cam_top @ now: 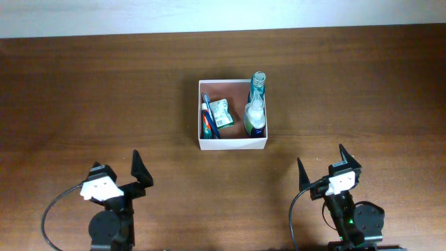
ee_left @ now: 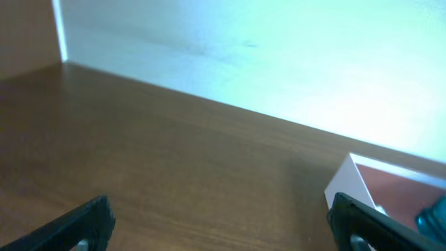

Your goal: Pack container

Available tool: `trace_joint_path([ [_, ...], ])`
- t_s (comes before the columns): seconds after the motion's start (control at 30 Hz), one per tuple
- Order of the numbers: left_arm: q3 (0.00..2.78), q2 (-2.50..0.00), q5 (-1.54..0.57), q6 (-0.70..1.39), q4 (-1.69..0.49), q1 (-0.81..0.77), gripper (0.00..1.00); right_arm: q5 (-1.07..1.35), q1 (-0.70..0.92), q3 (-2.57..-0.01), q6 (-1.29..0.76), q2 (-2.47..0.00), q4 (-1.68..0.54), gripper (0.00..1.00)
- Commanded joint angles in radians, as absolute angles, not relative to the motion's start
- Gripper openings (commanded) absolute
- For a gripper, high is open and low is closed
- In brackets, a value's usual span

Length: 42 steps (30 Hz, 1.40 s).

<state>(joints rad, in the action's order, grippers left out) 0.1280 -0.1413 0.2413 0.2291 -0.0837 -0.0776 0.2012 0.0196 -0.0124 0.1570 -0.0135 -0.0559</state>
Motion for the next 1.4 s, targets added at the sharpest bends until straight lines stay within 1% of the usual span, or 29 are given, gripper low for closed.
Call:
trace_joint_path([
  [0.0,0.091,-0.105,0.133,0.065,-0.078,-0.071,0.99,0.199,0.011,-0.006,0.153,-0.003,-0.057,0.98],
  [0.13,0.059,-0.072,0.099,0.004,-0.075,-0.069,0.99,0.199,0.011,-0.006,0.153,-0.003,-0.057,0.98],
  [0.37,0.009,-0.006,0.093,0.002,-0.072,-0.051,0.99,0.199,0.011,-0.006,0.153,-0.003,-0.057,0.98],
  [1.37,0.009,-0.005,0.071,-0.005,-0.075,-0.032,0.99,0.199,0.011,-0.006,0.153,-0.003,-0.057,0.98],
])
